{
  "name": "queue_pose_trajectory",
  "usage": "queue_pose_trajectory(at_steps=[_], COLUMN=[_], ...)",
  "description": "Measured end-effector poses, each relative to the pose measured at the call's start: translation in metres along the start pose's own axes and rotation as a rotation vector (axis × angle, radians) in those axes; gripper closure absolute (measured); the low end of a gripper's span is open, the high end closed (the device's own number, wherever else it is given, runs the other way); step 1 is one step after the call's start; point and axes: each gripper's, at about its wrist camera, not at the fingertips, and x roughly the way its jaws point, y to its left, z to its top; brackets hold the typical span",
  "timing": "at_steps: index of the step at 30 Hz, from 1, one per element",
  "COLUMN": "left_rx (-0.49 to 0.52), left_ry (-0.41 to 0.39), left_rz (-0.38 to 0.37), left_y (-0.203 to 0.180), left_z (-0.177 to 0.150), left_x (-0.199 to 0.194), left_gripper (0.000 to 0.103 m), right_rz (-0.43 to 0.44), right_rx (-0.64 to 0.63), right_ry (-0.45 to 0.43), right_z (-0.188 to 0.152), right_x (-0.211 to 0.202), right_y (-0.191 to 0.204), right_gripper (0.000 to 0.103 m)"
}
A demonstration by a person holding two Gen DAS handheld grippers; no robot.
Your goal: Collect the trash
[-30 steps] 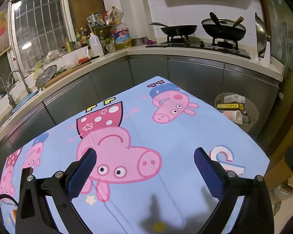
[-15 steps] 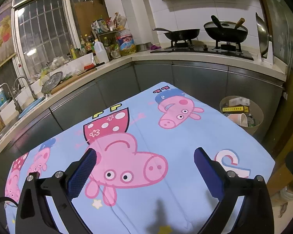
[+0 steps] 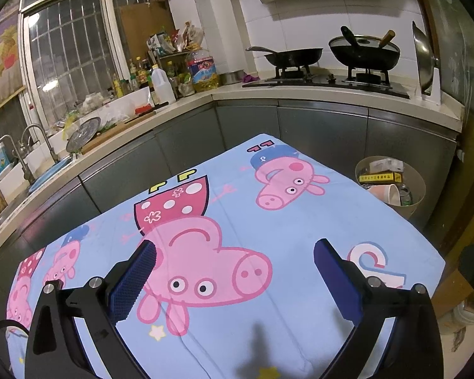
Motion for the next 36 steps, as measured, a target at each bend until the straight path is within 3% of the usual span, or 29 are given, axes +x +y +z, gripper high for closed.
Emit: queue_pose_trajectory(at_steps=[36], left_rx=[0.006], left_ry=[0.024], left_rz=[-0.009], left_y=[0.0011], left_z=[-0.0057], left_x=[0.0029], left_gripper=[0.004], right_rz=[0.001], right_rx=[0.011], right_ry=[-0.003], right_z=[-0.0023], right_x=[0.0015], right_y=[0.0016], right_gripper=[0.006])
